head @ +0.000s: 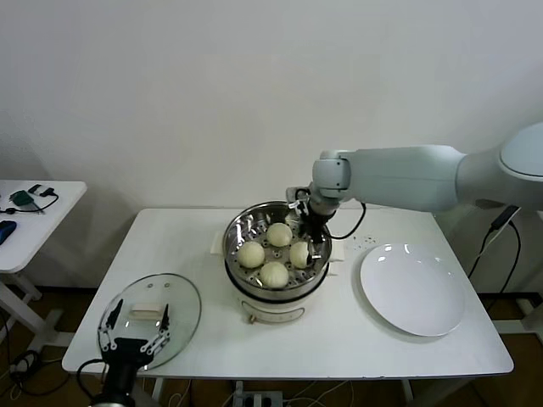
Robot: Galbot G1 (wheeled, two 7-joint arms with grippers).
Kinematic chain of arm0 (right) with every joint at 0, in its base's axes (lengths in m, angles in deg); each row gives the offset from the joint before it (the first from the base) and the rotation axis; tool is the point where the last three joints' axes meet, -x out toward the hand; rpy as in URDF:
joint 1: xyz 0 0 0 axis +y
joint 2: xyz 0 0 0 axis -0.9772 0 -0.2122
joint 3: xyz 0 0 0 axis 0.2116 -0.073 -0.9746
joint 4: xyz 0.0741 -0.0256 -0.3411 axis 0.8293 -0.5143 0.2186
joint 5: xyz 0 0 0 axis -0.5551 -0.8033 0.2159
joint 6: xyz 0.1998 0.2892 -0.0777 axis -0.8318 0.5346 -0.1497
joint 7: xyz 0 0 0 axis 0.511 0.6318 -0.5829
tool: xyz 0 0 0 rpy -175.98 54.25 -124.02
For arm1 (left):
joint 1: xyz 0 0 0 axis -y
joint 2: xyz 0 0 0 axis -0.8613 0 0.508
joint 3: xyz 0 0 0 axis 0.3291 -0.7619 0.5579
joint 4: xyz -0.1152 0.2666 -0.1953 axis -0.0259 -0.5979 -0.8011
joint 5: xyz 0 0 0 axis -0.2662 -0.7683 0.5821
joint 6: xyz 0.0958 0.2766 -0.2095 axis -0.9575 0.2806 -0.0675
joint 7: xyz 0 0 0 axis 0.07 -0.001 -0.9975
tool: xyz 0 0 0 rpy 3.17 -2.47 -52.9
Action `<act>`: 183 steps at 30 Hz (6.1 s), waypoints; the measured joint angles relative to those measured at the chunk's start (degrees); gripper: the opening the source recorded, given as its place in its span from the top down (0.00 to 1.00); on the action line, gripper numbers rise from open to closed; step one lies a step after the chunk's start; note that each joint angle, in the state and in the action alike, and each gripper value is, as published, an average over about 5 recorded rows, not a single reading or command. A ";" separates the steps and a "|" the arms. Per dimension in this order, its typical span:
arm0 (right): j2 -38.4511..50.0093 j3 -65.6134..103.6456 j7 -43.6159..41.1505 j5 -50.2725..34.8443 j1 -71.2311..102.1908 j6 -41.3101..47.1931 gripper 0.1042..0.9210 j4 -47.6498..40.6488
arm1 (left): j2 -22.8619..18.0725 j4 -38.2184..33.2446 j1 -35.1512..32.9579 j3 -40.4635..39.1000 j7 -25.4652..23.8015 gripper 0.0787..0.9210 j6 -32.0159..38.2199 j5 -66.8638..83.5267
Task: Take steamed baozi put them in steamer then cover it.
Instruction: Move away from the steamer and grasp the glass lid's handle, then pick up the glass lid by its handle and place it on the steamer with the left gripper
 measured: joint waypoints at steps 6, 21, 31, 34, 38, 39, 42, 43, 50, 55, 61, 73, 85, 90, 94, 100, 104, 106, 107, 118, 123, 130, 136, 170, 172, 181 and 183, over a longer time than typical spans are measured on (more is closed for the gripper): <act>5.44 3.39 -0.74 1.63 -1.57 -2.46 0.12 1.56 | -0.05 0.00 0.10 0.15 0.18 0.12 -0.06 -0.59; 28.00 23.30 15.94 3.15 11.76 -19.22 0.12 7.85 | -0.98 -0.41 1.96 1.11 0.39 0.12 -0.92 -2.87; 35.04 57.62 27.66 6.45 44.47 -26.93 0.12 10.92 | -1.79 -1.07 2.51 1.42 0.24 0.12 -1.91 -5.29; 34.52 68.99 30.60 7.74 55.22 -28.18 0.12 12.12 | -2.13 -1.34 2.83 1.52 0.26 0.12 -2.44 -6.49; 32.43 83.47 33.43 9.53 68.60 -29.29 0.12 13.86 | -2.33 -1.57 3.29 1.92 0.21 0.12 -3.20 -8.86; 31.75 86.87 33.99 9.93 71.75 -29.45 0.12 14.28 | -2.33 -1.61 3.38 2.07 0.14 0.12 -3.40 -9.71; 29.61 96.16 35.36 10.94 80.44 -29.72 0.12 15.50 | -2.20 -1.75 3.62 2.62 -0.14 0.12 -4.12 -13.44; 28.87 98.98 35.74 11.22 83.09 -29.76 0.12 15.92 | -2.11 -1.78 3.68 2.82 -0.25 0.12 -4.37 -15.15; 23.35 115.73 37.21 13.01 99.14 -29.63 0.12 18.75 | -1.19 -1.09 3.38 3.51 -1.68 0.12 -6.12 -34.60; 19.79 123.94 37.46 14.57 107.48 -29.68 0.12 19.51 | -0.91 0.93 3.94 2.62 -2.46 0.12 -7.46 -51.28; 16.51 129.81 37.53 16.37 113.70 -29.79 0.12 19.63 | -0.75 5.99 6.47 1.49 -1.88 0.12 -7.44 -66.64; 13.01 134.23 37.31 19.73 118.73 -29.77 0.12 18.74 | -0.51 19.98 14.20 2.16 1.01 0.12 -5.06 -80.04; 10.91 136.07 36.79 22.58 120.81 -30.51 0.12 17.87 | 0.89 29.56 21.13 3.09 3.91 0.12 -3.83 -83.12; 10.48 136.43 36.42 23.74 121.00 -31.02 0.12 17.22 | 1.44 32.18 23.60 2.82 4.92 0.12 -3.55 -82.86; 10.16 136.65 36.15 24.49 121.07 -31.28 0.12 16.66 | 1.69 33.97 25.33 2.62 5.78 0.12 -3.41 -82.28; 9.54 136.81 35.77 25.62 120.96 -31.79 0.12 15.62 | 2.23 35.89 27.10 2.31 6.39 0.21 -3.00 -81.14; 9.16 136.94 35.58 26.23 120.85 -32.08 0.12 15.00 | 2.60 36.91 27.71 2.29 6.40 0.35 -2.52 -80.46; 9.02 137.03 35.48 26.50 120.80 -32.20 0.12 14.74 | 2.82 37.16 27.86 2.29 6.40 0.42 -2.32 -80.05; 8.96 137.07 35.44 26.62 120.78 -32.27 0.12 14.61 | 2.92 37.23 27.91 2.29 6.40 0.45 -2.24 -79.84; 8.62 137.40 35.14 27.74 120.68 -32.95 0.12 13.58 | 4.22 35.82 27.45 2.16 6.59 0.83 -2.34 -76.40; 8.68 137.52 35.04 27.98 120.44 -33.19 0.12 13.24 | 5.28 32.90 26.15 2.13 6.70 0.92 -3.32 -74.23; 8.91 137.24 35.02 28.43 119.70 -33.27 0.12 12.46 | 7.88 24.81 22.63 1.07 6.26 0.92 -7.85 -71.24; 9.11 136.52 35.15 29.22 118.69 -33.17 0.12 11.59 | 12.26 15.05 20.02 -1.72 4.31 0.92 -16.54 -69.24; 7.95 135.81 35.26 33.19 114.41 -33.75 0.12 7.07 | 6.12 15.12 52.93 -45.21 -21.89 0.92 -46.26 -81.51; 7.92 136.08 35.21 33.32 114.50 -33.83 0.12 6.97 | 3.79 16.67 53.75 -45.98 -22.01 0.92 -46.26 -82.35; 7.53 136.60 34.92 33.96 114.53 -34.19 0.12 6.43 | -3.14 22.63 55.24 -47.71 -21.91 0.92 -46.23 -83.99; 7.49 136.64 34.87 34.10 114.50 -34.23 0.12 6.37 | -3.89 23.73 55.42 -47.75 -21.87 0.92 -46.23 -84.21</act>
